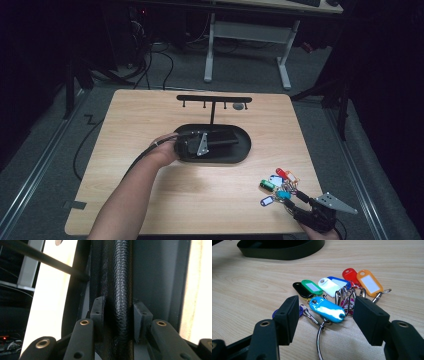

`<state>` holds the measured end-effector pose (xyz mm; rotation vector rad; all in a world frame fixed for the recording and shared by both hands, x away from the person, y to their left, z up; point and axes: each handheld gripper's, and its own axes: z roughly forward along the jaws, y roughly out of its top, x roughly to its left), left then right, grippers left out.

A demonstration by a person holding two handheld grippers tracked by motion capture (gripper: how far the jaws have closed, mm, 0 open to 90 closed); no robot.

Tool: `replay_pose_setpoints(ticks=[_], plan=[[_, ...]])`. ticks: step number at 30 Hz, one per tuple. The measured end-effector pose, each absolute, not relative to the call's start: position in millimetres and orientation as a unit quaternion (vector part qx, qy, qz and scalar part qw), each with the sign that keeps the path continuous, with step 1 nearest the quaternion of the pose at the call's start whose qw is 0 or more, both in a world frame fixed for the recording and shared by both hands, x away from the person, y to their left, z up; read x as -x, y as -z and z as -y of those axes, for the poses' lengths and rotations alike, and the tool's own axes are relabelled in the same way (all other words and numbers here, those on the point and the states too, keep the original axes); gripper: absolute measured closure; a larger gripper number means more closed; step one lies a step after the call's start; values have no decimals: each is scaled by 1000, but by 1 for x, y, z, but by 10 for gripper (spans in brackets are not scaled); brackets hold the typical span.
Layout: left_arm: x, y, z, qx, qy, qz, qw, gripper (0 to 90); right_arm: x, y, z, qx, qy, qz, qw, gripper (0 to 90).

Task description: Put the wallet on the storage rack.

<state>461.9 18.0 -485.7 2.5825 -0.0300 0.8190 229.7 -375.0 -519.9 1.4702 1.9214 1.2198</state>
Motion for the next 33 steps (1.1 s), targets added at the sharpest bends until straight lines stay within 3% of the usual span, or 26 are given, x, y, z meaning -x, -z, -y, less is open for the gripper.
replay_pose_setpoints(ticks=[4,21,33], plan=[[-466,486,-17,-933,-290,-1,211,670,-230,520,376,-531,-439,-693,213,384],[-473,487,-26,-944,-245,-68,211,493,-230,520,375,-532,-437,-693,213,384],[-468,474,-32,-934,-246,-89,245,492,-230,520,375,-531,-438,-693,214,384]])
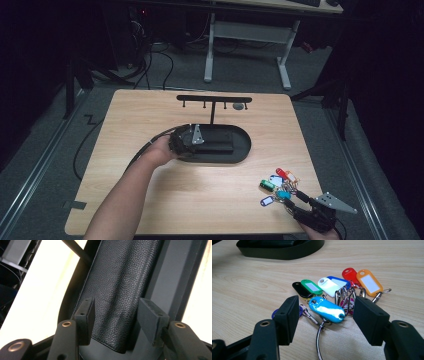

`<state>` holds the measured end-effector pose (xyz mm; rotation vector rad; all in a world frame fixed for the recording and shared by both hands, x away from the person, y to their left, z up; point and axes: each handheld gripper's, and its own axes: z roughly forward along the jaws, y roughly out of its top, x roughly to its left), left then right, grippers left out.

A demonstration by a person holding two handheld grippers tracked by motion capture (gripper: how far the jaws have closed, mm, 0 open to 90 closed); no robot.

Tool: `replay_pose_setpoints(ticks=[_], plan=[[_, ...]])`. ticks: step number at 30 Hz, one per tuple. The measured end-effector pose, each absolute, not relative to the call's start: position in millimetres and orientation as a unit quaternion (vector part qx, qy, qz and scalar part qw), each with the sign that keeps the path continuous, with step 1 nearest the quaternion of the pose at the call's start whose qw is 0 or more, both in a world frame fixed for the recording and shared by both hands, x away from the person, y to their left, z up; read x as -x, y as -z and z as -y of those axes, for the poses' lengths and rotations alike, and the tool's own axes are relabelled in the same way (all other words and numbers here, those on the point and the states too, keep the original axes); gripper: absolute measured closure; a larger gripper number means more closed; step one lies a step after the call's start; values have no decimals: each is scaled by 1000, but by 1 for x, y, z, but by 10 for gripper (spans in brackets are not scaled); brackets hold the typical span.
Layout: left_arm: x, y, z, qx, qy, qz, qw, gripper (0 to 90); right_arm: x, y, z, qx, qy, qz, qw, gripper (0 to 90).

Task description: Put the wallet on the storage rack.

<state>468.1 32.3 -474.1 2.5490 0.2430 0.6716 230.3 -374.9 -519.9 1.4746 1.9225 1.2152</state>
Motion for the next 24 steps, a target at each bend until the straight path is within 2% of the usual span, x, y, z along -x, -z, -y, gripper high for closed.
replay_pose_setpoints(ticks=[14,24], plan=[[-437,471,-45,-918,-249,-110,289,466,-232,520,372,-526,-436,-698,216,384],[-411,478,-73,-892,-240,-167,345,452,-233,520,371,-522,-435,-702,215,386]])
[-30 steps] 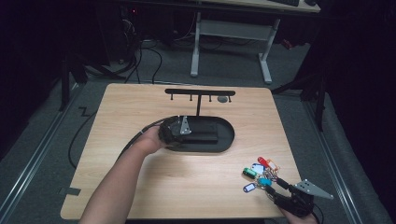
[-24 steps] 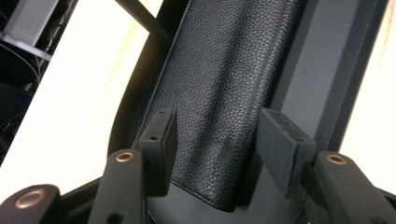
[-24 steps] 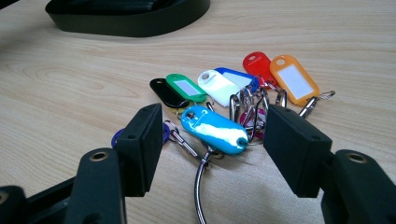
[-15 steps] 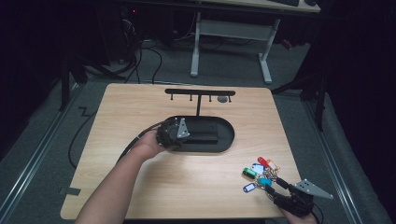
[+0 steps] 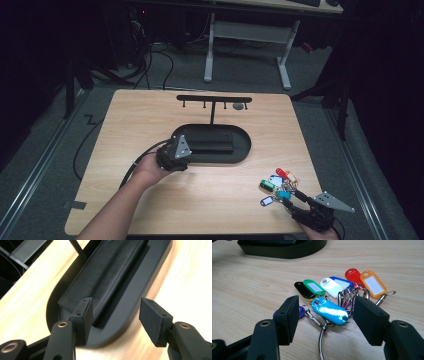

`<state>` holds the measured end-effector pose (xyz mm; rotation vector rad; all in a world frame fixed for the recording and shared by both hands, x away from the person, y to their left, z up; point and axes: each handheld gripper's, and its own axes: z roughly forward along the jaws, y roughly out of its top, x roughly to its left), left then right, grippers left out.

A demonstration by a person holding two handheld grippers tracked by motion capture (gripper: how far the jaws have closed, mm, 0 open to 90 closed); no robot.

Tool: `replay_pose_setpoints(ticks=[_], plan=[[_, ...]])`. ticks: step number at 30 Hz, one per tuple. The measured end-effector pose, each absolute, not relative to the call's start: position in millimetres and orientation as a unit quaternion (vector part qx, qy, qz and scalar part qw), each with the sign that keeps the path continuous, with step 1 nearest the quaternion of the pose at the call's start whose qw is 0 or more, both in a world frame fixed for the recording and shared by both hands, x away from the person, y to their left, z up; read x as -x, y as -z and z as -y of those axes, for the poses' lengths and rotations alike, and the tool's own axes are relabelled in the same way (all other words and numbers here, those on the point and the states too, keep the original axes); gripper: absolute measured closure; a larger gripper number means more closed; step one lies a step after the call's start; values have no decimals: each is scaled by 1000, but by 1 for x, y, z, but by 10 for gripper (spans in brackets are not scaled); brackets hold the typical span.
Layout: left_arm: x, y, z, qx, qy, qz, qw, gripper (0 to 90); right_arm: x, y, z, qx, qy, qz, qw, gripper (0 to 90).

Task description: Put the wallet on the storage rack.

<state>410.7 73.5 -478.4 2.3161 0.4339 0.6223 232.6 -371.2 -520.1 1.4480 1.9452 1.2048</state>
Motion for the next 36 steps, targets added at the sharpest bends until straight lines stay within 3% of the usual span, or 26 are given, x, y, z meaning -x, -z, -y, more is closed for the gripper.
replay_pose_setpoints(ticks=[12,17,23,28,36], plan=[[-362,494,-127,-848,-209,-259,412,461,-233,521,371,-521,-431,-704,215,387],[-333,495,-155,-829,-166,-297,445,468,-233,521,373,-525,-432,-701,215,388],[-310,512,-178,-816,-163,-342,437,395,-230,520,375,-525,-433,-700,217,390],[-309,516,-179,-833,-190,-323,408,344,-228,512,382,-533,-428,-693,231,423],[-315,517,-192,-816,-172,-346,429,277,-229,508,372,-542,-390,-708,232,445]])
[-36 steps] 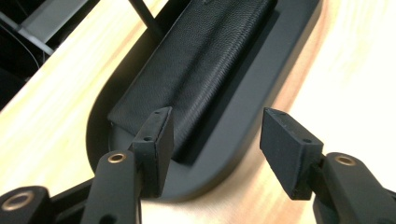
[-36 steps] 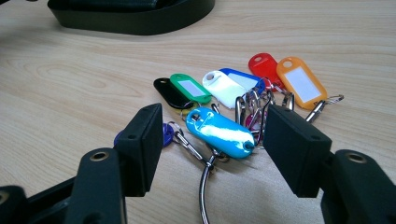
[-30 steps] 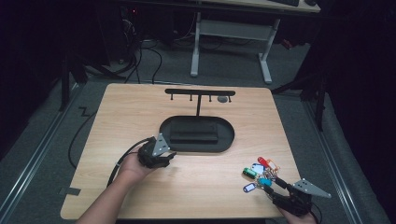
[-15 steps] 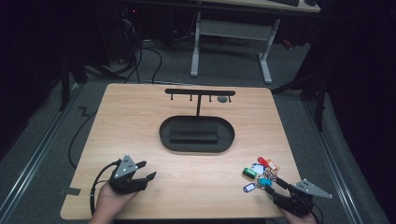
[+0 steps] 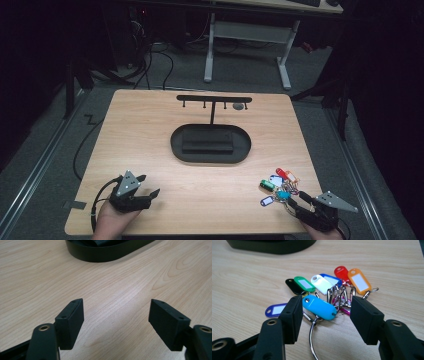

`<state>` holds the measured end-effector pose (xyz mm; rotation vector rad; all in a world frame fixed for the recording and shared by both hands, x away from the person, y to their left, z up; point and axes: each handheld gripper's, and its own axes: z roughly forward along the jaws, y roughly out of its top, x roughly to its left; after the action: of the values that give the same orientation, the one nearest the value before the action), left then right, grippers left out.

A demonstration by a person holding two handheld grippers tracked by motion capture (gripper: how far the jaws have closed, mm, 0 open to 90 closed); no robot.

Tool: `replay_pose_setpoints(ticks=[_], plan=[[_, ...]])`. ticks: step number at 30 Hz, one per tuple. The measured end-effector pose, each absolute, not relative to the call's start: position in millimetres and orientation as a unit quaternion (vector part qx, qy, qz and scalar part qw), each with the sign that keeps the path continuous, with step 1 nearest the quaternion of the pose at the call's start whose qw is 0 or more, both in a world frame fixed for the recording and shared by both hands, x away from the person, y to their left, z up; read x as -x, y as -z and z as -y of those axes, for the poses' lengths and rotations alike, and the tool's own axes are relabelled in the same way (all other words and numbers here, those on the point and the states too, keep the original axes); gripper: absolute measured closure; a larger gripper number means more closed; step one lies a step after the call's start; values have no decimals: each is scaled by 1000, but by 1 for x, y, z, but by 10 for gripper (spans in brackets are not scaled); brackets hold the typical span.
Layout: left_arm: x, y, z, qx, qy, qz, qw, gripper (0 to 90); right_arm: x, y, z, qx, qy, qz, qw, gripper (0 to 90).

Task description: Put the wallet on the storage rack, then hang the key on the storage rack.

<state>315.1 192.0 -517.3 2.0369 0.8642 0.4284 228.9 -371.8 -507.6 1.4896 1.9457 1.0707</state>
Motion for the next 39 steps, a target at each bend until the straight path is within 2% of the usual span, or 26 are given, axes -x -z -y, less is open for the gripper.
replay_pose_setpoints(ticks=[8,17,24,39], plan=[[-317,515,-199,-808,-173,-353,440,285,-237,508,356,-557,-313,-739,215,449],[-319,514,-200,-807,-164,-349,448,284,-240,491,354,-564,-280,-748,207,449],[-319,513,-190,-818,-158,-330,444,286,-251,476,354,-562,-259,-764,182,441],[-322,518,-188,-823,-151,-325,440,285,-262,473,344,-530,-195,-814,136,409]])
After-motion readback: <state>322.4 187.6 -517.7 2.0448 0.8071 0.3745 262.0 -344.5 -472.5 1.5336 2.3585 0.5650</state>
